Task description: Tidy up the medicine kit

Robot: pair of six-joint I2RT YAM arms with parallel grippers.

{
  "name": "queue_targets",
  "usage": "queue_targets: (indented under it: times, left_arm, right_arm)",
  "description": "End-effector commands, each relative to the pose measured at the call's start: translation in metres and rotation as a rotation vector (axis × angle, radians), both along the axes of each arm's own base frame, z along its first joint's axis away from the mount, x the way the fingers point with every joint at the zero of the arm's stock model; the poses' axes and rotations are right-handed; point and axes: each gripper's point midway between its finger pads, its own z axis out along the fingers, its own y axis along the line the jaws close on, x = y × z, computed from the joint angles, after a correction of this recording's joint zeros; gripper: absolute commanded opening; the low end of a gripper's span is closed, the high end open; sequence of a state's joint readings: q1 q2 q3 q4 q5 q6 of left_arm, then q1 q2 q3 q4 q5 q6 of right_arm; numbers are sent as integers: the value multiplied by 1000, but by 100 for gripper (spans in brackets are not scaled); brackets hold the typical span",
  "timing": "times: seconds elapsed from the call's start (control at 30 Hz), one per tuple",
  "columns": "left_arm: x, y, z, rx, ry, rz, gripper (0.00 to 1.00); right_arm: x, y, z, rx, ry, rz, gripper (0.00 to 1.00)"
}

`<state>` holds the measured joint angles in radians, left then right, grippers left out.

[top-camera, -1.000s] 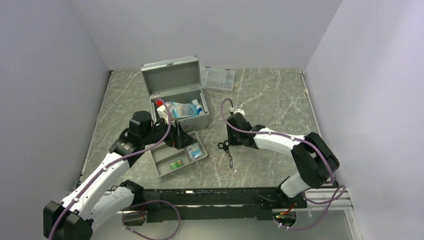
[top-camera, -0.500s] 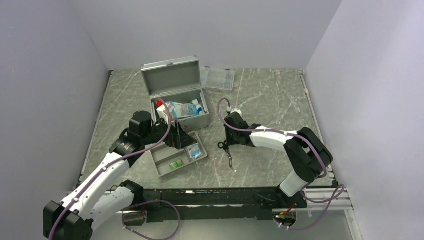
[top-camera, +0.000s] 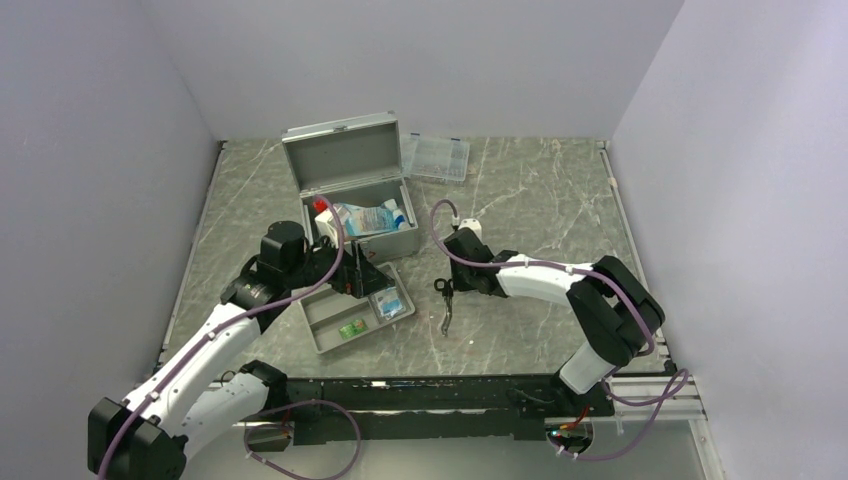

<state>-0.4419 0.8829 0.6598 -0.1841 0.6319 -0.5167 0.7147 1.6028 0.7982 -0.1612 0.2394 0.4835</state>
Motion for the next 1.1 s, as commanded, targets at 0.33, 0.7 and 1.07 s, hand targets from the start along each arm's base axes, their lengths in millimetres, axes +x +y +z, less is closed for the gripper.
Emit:
queue_targets:
  times: [0.33, 0.7, 1.07]
  left_arm:
    - [0, -15, 9, -42, 4, -44, 99]
    - [9, -58, -12, 38, 119, -115, 99]
    - [25, -103, -36, 88, 213, -172, 99]
  right_arm:
    - [-9, -7, 13, 36, -41, -18, 0]
    - [-13, -13, 31, 128, -84, -44, 0]
    - [-17, -22, 43, 132, -99, -44, 0]
